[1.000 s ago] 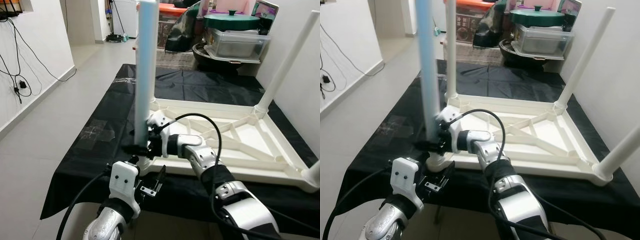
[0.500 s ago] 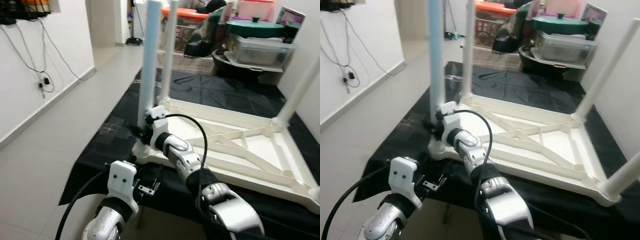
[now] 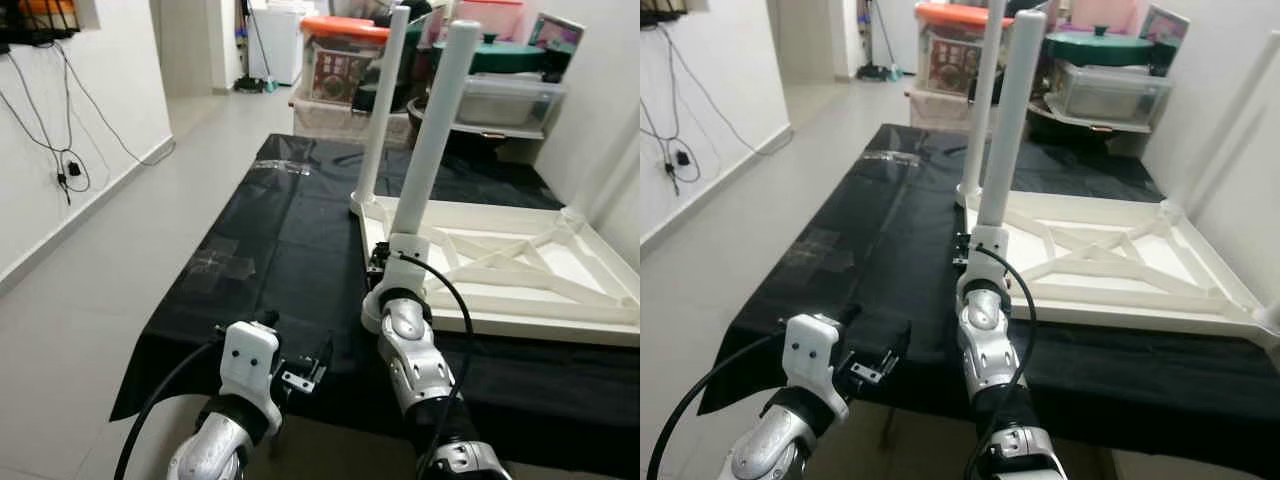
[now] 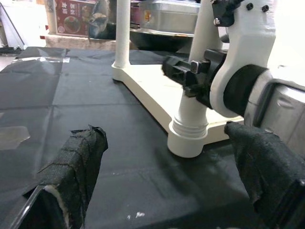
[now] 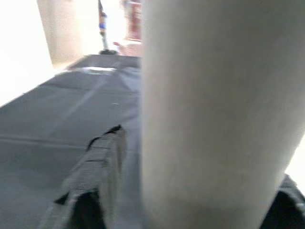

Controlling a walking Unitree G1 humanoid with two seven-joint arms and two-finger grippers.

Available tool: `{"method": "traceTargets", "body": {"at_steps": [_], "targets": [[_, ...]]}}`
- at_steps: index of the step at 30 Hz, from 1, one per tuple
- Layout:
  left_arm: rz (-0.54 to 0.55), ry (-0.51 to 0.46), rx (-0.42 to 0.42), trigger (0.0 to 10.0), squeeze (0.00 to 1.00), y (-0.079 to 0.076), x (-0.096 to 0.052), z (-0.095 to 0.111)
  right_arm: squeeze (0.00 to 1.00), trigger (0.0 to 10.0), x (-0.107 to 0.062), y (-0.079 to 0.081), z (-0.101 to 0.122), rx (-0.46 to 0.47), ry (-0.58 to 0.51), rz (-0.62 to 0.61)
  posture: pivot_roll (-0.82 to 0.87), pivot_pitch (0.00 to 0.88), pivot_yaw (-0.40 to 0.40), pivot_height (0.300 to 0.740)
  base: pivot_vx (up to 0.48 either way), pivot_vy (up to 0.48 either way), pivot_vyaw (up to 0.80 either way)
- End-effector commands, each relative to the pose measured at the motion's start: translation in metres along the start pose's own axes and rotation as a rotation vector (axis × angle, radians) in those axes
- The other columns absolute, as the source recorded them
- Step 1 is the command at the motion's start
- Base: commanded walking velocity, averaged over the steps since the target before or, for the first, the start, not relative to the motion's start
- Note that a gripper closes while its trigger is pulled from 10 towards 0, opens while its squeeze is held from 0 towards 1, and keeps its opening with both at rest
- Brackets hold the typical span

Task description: Building children table

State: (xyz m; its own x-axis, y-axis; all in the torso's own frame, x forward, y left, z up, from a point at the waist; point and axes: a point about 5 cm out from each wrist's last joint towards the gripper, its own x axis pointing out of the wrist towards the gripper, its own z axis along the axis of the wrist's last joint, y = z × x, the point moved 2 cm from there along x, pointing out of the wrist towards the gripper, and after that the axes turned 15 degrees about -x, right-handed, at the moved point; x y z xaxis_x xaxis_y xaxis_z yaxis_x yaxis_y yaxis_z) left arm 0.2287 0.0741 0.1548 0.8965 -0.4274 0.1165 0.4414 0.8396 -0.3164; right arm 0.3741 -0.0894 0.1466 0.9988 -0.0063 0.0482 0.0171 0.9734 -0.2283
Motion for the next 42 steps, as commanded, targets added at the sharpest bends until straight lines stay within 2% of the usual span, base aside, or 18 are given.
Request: {"method": "traceTargets", "body": {"at_steps": [1,6,8,9,10,11,15,18,22,23,24,29,33,34,35,36,38,42], "targets": [[0.007,0.012,0.000,10.0,0.00,0.001,-0.002,-0.003,0.00,10.0,-0.007,0.041,0.007,0.079,-0.036,0.153,0.14,0.000,-0.104,0.740,0.000,0.000,0.00],[0.012,0.021,0.000,10.0,0.00,0.002,-0.006,-0.005,0.00,10.0,0.004,0.037,0.015,0.110,-0.105,0.402,0.14,0.000,-0.102,0.740,0.000,0.000,0.00],[0.010,0.024,-0.001,10.0,0.00,0.002,-0.007,-0.005,0.00,10.0,0.006,0.037,0.018,0.094,-0.104,0.650,0.14,0.000,-0.098,0.740,0.000,0.000,0.00],[0.010,0.024,-0.001,10.0,0.00,0.002,-0.007,-0.005,0.00,10.0,0.006,0.037,0.018,0.094,-0.104,0.650,0.14,0.000,-0.098,0.740,0.000,0.000,0.00],[0.010,0.024,-0.001,10.0,0.00,0.002,-0.006,-0.005,0.00,10.0,0.003,0.040,0.014,0.027,-0.088,0.801,0.14,0.000,-0.095,0.740,0.000,0.000,0.00],[0.010,0.024,-0.001,10.0,0.00,0.002,-0.006,-0.005,0.00,10.0,0.003,0.040,0.014,0.027,-0.088,0.801,0.14,0.000,-0.095,0.740,0.000,0.000,0.00],[0.006,0.020,-0.002,10.0,0.00,0.001,-0.004,-0.004,0.00,10.0,-0.009,0.040,0.015,-0.051,-0.088,1.170,0.15,0.000,-0.100,0.740,0.000,0.000,0.00],[0.003,0.017,-0.003,10.0,0.00,0.000,-0.004,-0.004,0.00,10.0,-0.016,0.043,0.021,-0.054,-0.130,1.327,0.15,0.000,-0.105,0.740,0.000,0.000,0.00],[0.007,0.015,-0.003,10.0,0.00,-0.001,-0.004,-0.004,0.00,9.2,-0.016,0.059,0.023,-0.086,-0.124,1.370,0.16,0.000,-0.111,0.740,0.000,0.000,0.00],[0.008,0.015,-0.003,10.0,0.00,-0.001,-0.004,-0.004,0.00,0.0,-0.019,0.064,0.022,-0.091,-0.122,1.402,0.17,0.000,-0.113,0.740,0.000,0.000,0.00],[0.010,0.014,-0.002,10.0,0.00,-0.001,-0.004,-0.003,0.00,0.0,-0.021,0.069,0.019,-0.101,-0.117,1.399,0.16,0.000,-0.113,0.740,0.000,0.000,0.00],[0.014,0.012,-0.001,10.0,0.00,0.000,-0.004,-0.003,0.00,0.0,-0.010,0.070,0.017,-0.126,-0.111,1.193,0.16,0.000,-0.112,0.740,0.000,0.000,0.00],[0.018,0.015,-0.001,10.0,0.00,0.002,-0.004,-0.004,0.00,0.0,0.027,0.033,0.015,-0.041,-0.019,0.585,0.14,0.000,-0.102,0.740,0.000,0.000,0.00],[0.018,0.015,-0.001,10.0,0.00,0.002,-0.004,-0.004,0.00,0.0,0.027,0.033,0.015,-0.041,-0.019,0.585,0.14,0.000,-0.102,0.740,0.000,0.000,0.00],[0.016,0.016,-0.002,10.0,0.00,0.002,-0.004,-0.004,0.00,0.0,0.033,0.012,0.010,0.000,0.032,0.349,0.13,0.000,-0.097,0.740,0.000,0.000,0.00],[0.016,0.016,-0.002,10.0,0.00,0.002,-0.004,-0.004,0.00,0.0,0.033,0.012,0.010,0.000,0.032,0.349,0.13,0.000,-0.097,0.740,0.000,0.000,0.00],[0.010,0.019,-0.003,10.0,0.00,0.002,-0.002,-0.005,0.00,0.0,0.030,-0.011,0.002,0.047,0.088,0.081,0.12,0.000,-0.093,0.740,0.000,0.000,0.00],[0.000,0.015,-0.005,10.0,0.00,0.000,0.001,-0.004,0.00,0.0,0.008,-0.005,0.003,0.082,0.081,-0.110,0.13,0.000,-0.094,0.740,0.000,0.000,0.00]]}}
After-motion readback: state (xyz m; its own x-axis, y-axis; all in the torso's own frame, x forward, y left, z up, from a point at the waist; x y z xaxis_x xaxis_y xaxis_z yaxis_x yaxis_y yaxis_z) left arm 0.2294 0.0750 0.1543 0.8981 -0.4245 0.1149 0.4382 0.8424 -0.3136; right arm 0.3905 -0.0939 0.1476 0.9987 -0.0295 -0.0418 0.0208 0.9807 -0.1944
